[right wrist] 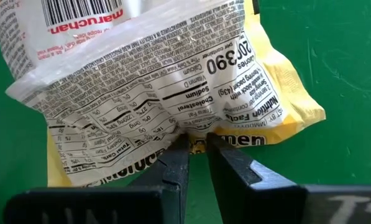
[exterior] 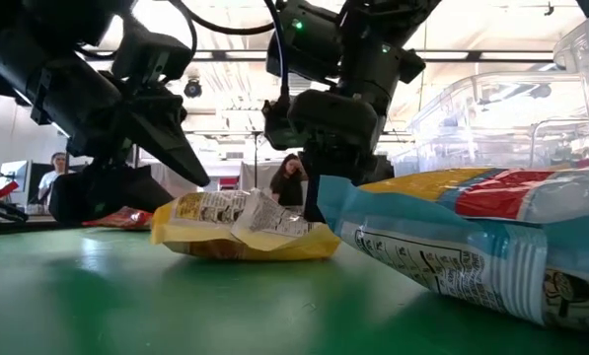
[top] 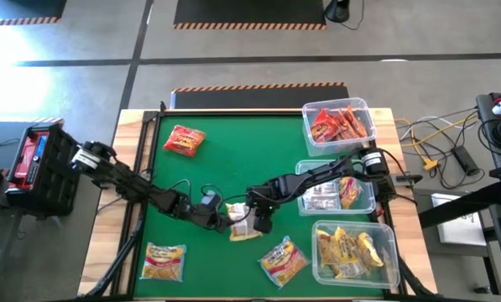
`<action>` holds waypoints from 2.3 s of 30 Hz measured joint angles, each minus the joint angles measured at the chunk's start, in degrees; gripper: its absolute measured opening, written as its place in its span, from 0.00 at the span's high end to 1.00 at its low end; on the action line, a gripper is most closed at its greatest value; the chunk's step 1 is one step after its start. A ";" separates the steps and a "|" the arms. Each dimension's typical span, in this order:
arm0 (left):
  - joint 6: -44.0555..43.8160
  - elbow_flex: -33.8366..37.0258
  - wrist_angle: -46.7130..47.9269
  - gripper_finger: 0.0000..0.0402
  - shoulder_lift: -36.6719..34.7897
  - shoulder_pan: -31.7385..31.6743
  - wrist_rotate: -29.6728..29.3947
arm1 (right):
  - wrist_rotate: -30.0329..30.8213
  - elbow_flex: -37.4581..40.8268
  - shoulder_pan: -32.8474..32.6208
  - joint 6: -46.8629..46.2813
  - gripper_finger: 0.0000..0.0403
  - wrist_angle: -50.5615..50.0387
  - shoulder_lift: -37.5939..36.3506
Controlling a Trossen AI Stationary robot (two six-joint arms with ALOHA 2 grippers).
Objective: Sort Maruchan noodles
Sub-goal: Put the center yellow noodle pack into the bottom transparent bin
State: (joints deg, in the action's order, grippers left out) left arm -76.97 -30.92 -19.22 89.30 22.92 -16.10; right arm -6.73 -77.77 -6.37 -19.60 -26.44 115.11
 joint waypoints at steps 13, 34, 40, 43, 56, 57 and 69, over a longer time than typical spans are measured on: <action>-4.16 -0.23 6.19 0.57 0.02 2.81 -1.49 | 0.29 1.17 0.02 -3.32 0.87 2.80 0.08; -5.16 4.23 4.80 0.57 -4.04 5.11 -12.09 | 0.32 1.15 2.14 -4.48 0.87 5.89 0.02; -3.02 5.18 5.11 0.50 -6.43 5.09 -11.93 | 0.48 1.16 2.19 -4.44 0.87 7.05 0.02; -3.55 4.88 5.15 0.46 -5.84 5.03 -11.92 | 0.64 1.15 2.19 -3.80 0.87 7.53 0.02; -11.84 4.05 5.30 0.36 -1.60 4.57 -17.05 | 0.69 1.59 2.19 -0.76 0.87 8.14 0.02; -13.14 4.06 5.26 0.36 -0.75 4.39 -17.05 | 0.58 1.59 2.19 -0.72 0.87 8.15 0.02; -11.82 3.14 -9.65 0.36 9.22 3.87 -18.23 | 0.27 1.76 2.19 0.33 0.87 8.42 0.02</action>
State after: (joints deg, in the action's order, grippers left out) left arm -88.79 -27.77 -28.88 98.52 26.79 -34.33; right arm -6.46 -76.01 -4.19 -19.27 -18.02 115.13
